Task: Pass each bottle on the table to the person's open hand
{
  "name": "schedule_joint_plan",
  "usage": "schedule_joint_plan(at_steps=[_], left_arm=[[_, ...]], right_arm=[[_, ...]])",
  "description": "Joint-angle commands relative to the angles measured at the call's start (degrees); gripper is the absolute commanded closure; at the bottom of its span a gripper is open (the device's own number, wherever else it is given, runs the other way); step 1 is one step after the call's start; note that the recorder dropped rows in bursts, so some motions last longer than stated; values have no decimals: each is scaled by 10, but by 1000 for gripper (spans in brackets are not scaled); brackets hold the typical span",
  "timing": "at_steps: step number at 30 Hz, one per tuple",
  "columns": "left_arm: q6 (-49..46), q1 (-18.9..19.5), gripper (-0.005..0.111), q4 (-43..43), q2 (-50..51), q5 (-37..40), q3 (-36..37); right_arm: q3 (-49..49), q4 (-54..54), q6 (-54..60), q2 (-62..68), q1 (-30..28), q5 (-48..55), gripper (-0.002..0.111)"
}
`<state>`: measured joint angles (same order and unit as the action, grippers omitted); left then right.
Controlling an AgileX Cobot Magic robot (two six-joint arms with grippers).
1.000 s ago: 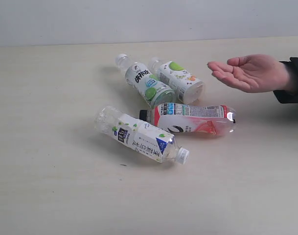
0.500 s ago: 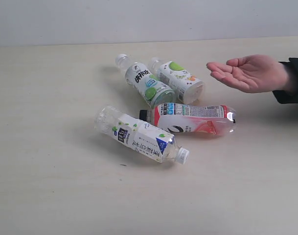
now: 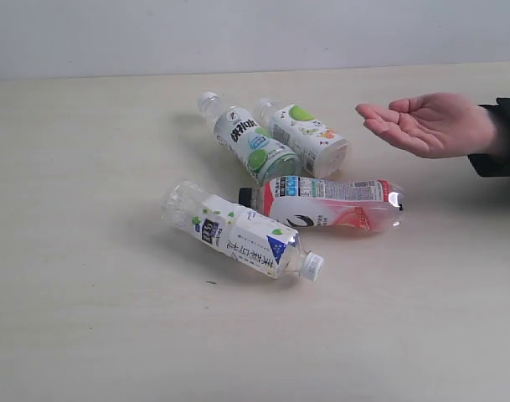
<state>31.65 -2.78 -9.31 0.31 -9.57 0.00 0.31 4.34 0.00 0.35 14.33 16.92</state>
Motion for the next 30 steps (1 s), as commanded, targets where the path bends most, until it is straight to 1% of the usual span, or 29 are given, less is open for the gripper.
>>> schedule_joint_plan(at_steps=[1,3,6,8,9,11,13,14,16,17,18,20,21,23,24,26,30], left_arm=[[108,-3,107,0,-3,-28,0],[142,-3,107,0,-3,-41,0],[152,1,107,10,-3,-127,0],[151,5,107,43,-3,-190,-2],[143,8,107,64,7,-203,-17],[89,17,107,100,57,-206,-78],[32,23,107,100,131,-196,-163],[27,23,107,82,182,-185,-211],[40,22,107,4,281,-151,-300],[63,22,107,-59,338,-121,-350],[109,21,107,-139,393,-81,-397],[219,12,107,-311,496,-5,-466],[278,1,107,-393,541,37,-493],[340,-24,107,-503,612,112,-518],[335,-36,107,-542,646,137,-524],[296,-55,107,-583,699,175,-527],[194,-85,107,-582,794,233,-534]], right_arm=[[-3,1,0,-3,-2,-7,108],[-3,1,0,-3,-2,-7,108],[-3,1,0,-3,-2,-7,108],[-3,1,0,-3,-2,-7,108],[-3,1,0,-3,-2,-7,108],[-3,1,0,-3,-2,-7,108],[-3,1,0,-3,-2,-7,108],[-3,1,0,-3,-2,-7,108],[-3,1,0,-3,-2,-7,108],[-3,1,0,-3,-2,-7,108],[-3,1,0,-3,-2,-7,108],[-3,1,0,-3,-2,-7,108],[-3,1,0,-3,-2,-6,108],[-3,1,0,-3,-2,-6,108],[-3,1,0,-3,-2,-6,108],[-3,1,0,-3,-2,-6,108],[-3,1,0,-3,-2,-6,108]])
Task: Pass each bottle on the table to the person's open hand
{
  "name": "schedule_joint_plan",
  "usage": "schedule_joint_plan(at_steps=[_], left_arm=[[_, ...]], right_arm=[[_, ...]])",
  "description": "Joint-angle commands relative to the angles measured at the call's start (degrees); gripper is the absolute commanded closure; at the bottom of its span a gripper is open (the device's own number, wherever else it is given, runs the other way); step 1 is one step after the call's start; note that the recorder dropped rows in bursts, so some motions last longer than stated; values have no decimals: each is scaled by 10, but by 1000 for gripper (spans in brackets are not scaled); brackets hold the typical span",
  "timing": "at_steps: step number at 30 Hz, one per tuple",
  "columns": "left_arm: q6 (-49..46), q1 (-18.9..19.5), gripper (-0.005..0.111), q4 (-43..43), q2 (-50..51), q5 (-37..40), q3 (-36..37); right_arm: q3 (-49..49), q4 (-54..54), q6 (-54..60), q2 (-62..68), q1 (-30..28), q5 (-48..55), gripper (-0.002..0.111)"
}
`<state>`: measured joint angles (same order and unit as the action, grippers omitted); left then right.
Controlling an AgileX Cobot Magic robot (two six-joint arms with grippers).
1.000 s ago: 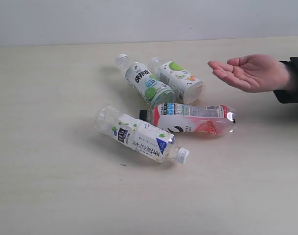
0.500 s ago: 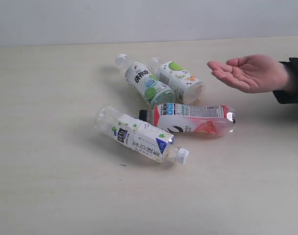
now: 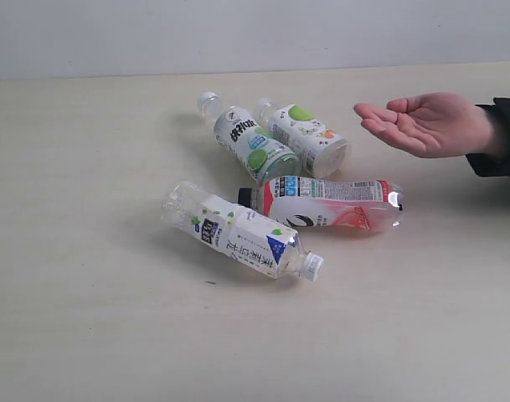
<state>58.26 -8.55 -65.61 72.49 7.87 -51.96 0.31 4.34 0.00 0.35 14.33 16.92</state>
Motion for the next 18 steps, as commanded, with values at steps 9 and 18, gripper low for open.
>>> schedule_joint_plan(at_steps=[9,18], left_arm=[[-791,-110,107,497,199,333,-166],[-1270,-202,102,778,276,562,-298]], right_arm=[[-3,1,0,-3,-2,-6,108],[-3,1,0,-3,-2,-6,108]])
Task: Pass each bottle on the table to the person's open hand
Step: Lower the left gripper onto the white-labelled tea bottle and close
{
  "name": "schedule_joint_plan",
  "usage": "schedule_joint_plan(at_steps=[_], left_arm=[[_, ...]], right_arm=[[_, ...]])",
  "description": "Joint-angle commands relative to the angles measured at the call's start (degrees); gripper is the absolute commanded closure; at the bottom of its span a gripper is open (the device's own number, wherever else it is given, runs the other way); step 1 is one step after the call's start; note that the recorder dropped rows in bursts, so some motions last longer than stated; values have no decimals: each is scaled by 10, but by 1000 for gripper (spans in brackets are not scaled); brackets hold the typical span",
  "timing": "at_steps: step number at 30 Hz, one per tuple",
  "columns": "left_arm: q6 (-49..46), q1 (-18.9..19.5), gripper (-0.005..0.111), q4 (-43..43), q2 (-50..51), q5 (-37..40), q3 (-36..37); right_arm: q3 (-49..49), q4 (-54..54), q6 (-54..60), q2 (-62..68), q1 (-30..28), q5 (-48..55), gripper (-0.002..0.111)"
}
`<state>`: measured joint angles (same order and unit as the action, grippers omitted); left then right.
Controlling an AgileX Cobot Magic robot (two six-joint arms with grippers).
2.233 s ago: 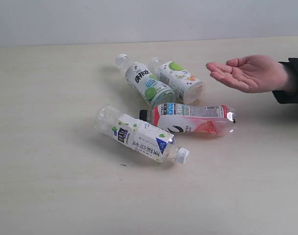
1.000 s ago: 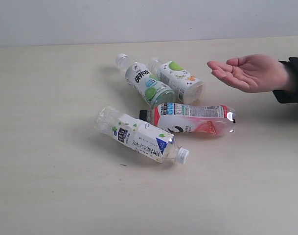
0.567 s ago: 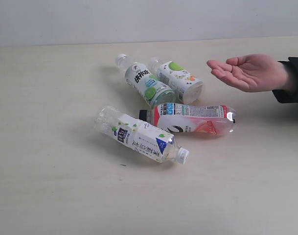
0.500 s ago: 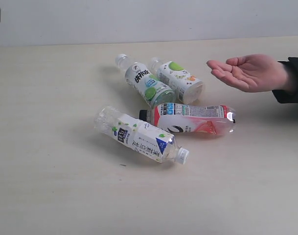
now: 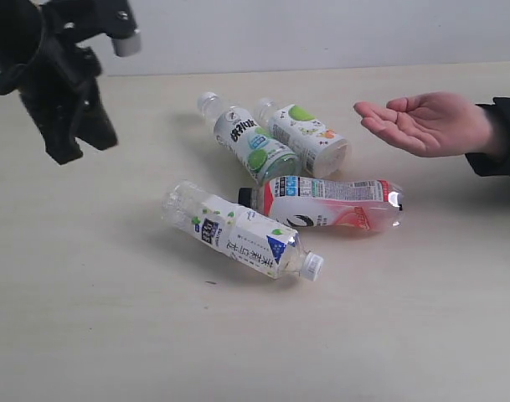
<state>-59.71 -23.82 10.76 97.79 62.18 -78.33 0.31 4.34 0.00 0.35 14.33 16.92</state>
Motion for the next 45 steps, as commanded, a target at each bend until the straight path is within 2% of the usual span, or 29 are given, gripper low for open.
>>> schedule_joint_plan(at_steps=[1,4,6,8,9,16,23,45], left_arm=[[-93,-66,97,-2,31,14,-40],[-117,-107,70,-58,56,-3,-44],[-122,-133,44,-94,70,-22,-44],[-122,-154,29,-108,81,-47,-44],[-122,-163,27,-108,87,-59,-44],[-116,-193,28,-108,119,-82,-44],[-71,-193,28,-108,158,-77,-44],[-71,-193,27,-115,216,-115,-43]], right_arm=[[-3,1,0,-3,-2,-6,108],[-3,1,0,-3,-2,-6,108],[-3,1,0,-3,-2,-6,108],[-3,1,0,-3,-2,-6,108],[-3,1,0,-3,-2,-6,108],[-3,1,0,-3,-2,-6,108],[-3,1,0,-3,-2,-6,108],[-3,1,0,-3,-2,-6,108]])
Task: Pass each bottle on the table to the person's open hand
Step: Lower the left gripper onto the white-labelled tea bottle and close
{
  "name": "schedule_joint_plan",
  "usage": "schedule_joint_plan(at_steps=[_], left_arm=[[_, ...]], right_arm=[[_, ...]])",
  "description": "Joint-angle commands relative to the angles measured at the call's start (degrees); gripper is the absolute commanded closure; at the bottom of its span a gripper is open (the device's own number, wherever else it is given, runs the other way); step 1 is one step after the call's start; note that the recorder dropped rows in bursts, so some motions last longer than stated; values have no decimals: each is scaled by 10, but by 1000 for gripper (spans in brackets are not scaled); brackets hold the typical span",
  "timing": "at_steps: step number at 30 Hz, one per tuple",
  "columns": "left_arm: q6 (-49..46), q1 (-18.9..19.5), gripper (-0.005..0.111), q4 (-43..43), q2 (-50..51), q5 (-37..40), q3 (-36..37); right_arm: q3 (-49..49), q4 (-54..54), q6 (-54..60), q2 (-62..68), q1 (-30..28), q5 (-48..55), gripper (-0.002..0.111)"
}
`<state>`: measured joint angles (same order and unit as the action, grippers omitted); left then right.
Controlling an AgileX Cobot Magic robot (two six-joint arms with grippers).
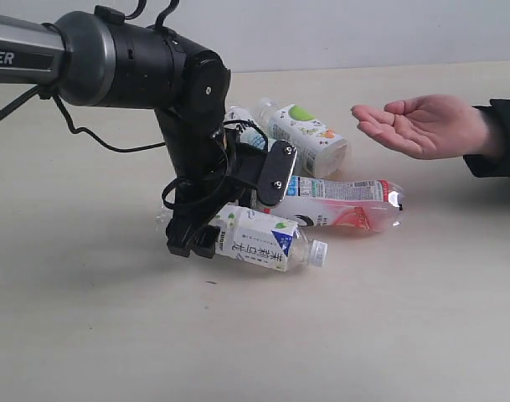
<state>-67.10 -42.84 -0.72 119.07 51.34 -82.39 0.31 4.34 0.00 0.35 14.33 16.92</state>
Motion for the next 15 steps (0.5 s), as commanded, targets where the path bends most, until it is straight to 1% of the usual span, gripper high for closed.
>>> schedule_joint_plan(at_steps=[1,15], left_arm=[[3,-2,27,0,5,-7,-3],[31,-2,27,-2,27,12,-3]], right_arm=[[-3,1,0,-3,-2,-6,108],[-3,1,0,-3,-2,-7,108]])
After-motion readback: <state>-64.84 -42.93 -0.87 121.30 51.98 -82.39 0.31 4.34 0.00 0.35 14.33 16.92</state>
